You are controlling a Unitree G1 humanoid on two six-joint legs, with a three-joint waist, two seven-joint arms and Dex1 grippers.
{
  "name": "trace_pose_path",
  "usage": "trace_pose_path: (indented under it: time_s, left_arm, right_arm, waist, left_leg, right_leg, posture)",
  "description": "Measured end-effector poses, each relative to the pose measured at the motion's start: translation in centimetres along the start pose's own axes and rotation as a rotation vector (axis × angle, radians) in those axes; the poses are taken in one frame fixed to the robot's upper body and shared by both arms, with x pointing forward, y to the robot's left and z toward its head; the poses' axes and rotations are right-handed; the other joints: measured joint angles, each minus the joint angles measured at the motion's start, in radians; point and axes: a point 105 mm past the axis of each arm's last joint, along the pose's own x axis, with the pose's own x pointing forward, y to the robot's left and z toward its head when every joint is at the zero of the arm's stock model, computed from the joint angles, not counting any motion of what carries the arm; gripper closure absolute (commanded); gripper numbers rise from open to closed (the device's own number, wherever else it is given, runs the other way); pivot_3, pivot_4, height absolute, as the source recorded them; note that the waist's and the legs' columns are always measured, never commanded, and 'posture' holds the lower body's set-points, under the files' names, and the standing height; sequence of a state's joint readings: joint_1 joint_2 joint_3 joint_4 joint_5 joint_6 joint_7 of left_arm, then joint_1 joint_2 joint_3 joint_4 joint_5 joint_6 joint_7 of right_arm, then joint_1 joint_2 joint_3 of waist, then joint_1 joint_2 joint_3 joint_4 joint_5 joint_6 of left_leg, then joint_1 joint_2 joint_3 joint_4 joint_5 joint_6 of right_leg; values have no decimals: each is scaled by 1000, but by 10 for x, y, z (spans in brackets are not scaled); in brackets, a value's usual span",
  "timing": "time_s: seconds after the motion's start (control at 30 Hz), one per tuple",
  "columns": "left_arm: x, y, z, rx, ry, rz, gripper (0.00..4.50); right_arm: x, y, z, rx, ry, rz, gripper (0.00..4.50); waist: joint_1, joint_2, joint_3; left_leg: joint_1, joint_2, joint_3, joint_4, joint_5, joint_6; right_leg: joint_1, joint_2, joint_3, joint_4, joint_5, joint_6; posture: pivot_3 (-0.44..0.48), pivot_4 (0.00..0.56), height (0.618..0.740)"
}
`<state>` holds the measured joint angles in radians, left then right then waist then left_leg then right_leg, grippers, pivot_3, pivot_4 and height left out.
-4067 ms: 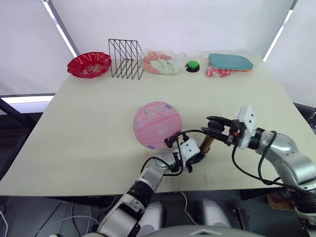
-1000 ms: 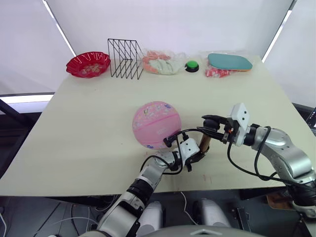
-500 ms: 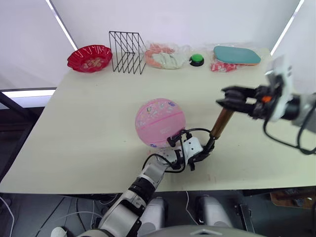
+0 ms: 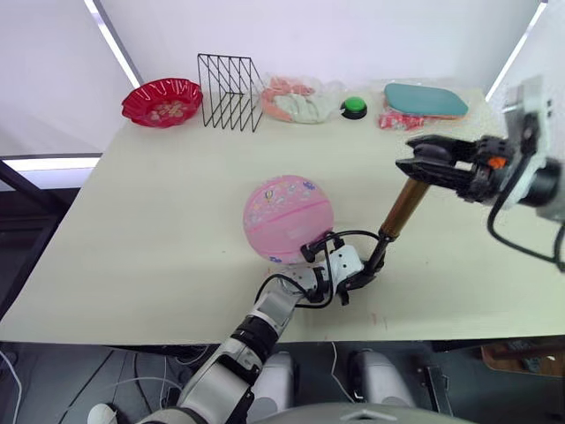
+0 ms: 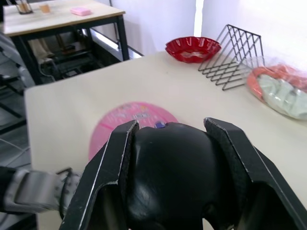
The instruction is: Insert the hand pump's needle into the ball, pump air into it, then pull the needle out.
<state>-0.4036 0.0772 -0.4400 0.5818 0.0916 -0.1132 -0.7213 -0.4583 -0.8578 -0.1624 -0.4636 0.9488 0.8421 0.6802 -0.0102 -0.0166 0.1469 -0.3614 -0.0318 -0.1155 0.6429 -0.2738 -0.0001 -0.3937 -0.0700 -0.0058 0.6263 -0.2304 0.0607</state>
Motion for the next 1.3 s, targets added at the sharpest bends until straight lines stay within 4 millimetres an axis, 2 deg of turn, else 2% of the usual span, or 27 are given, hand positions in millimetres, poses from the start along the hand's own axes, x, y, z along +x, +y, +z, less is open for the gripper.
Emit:
trace_pose_path:
  time_s: [0.03, 0.17, 0.23, 0.3, 0.4, 0.47, 0.57, 0.77, 0.87, 1.0, 1.1, 1.13, 1.3]
  left_arm:
    - [-1, 1, -2, -1, 6, 9, 3554]
    - [-3, 2, -5, -14, 21, 19, 3554]
    - [-4, 1, -9, -26, 29, 25, 3554]
    - [-4, 1, -11, -36, 37, 31, 3554]
    - [-5, 1, -12, -41, 42, 35, 3554]
    - [-5, 1, -12, -41, 41, 37, 3554]
    - [-6, 2, -11, -40, 37, 39, 3554]
    - [-5, 1, -4, -32, 17, 21, 3554]
    - [-5, 1, 1, -26, -5, 8, 3554]
    - [-4, 0, 2, -23, -9, 0, 3554]
    - [-4, 0, 3, -20, -11, -4, 3554]
    - [-4, 0, 3, -20, -12, -4, 3554]
    - [-4, 0, 4, -14, -17, -5, 3554]
  right_arm:
    - [5, 2, -13, -15, 9, 9, 2817]
    - [15, 6, -38, -21, 25, 29, 2817]
    - [26, 9, -63, 2, 14, 39, 2817]
    - [34, 9, -81, 9, 14, 36, 2817]
    - [41, 12, -99, 0, 52, 51, 2817]
    - [44, 14, -101, -5, 49, 58, 2817]
    - [42, 14, -93, -23, 60, 69, 2817]
    - [25, 8, -78, 16, 124, 65, 2817]
    - [14, 7, -38, 8, 94, 79, 2817]
    - [8, 8, -2, -4, 62, 96, 2817]
    - [-5, 9, 40, -37, 13, 104, 2817]
    - [-7, 10, 48, -39, 1, 108, 2817]
    - [-7, 7, 49, 30, 23, 86, 2817]
  waist:
    - [-4, 0, -2]
    - [-9, -1, -8]
    - [-9, -7, -12]
    - [-10, -6, -14]
    - [-12, -2, -17]
    - [-12, -1, -17]
    - [-10, 0, -17]
    - [-5, 6, -7]
    - [-4, 10, -1]
    - [-3, 8, 2]
    - [-3, 7, 5]
    - [-3, 6, 5]
    - [-2, 5, 7]
  left_leg:
    - [1, 1, 0, 0, 0, 0]
    - [4, 4, 0, -1, 0, 0]
    - [13, 8, 0, -4, 0, 0]
    - [18, 9, 0, -9, 0, -1]
    - [18, 10, 0, -9, 0, -1]
    - [18, 11, -1, -9, 0, -1]
    - [18, 11, -3, -9, 0, -1]
    - [13, 8, -2, -9, 0, -1]
    - [1, 5, -2, -5, 0, -1]
    - [-2, 2, -2, -4, 0, -1]
    - [-3, 1, -1, -4, 0, 0]
    - [-3, 1, 0, -4, 0, 0]
    - [-5, 1, 2, -4, 0, 0]
  right_leg:
    - [1, 1, 0, 0, 0, 1]
    - [3, 4, 0, 1, 1, 2]
    - [9, 7, -1, 0, 1, 2]
    - [16, 8, 0, 0, -1, 0]
    - [16, 10, 0, 0, -1, 0]
    - [16, 11, 0, 0, -1, 0]
    - [14, 12, -1, 0, 0, 0]
    - [9, 9, 0, -1, -1, -1]
    - [-4, 6, 3, 0, 2, -5]
    - [-6, 3, 3, 0, 3, -5]
    - [-6, 2, 4, 0, 3, -5]
    - [-6, 2, 3, 0, 3, -5]
    - [-8, 1, 3, 0, 3, -5]
  posture:
    - [0, 150, 740]
    - [0, 150, 740]
    - [0, 150, 740]
    - [0, 150, 740]
    - [0, 150, 740]
    - [0, 150, 740]
    - [0, 150, 740]
    - [0, 150, 740]
    - [0, 150, 740]
    - [0, 150, 740]
    - [0, 150, 740]
    - [0, 150, 740]
    - [0, 150, 740]
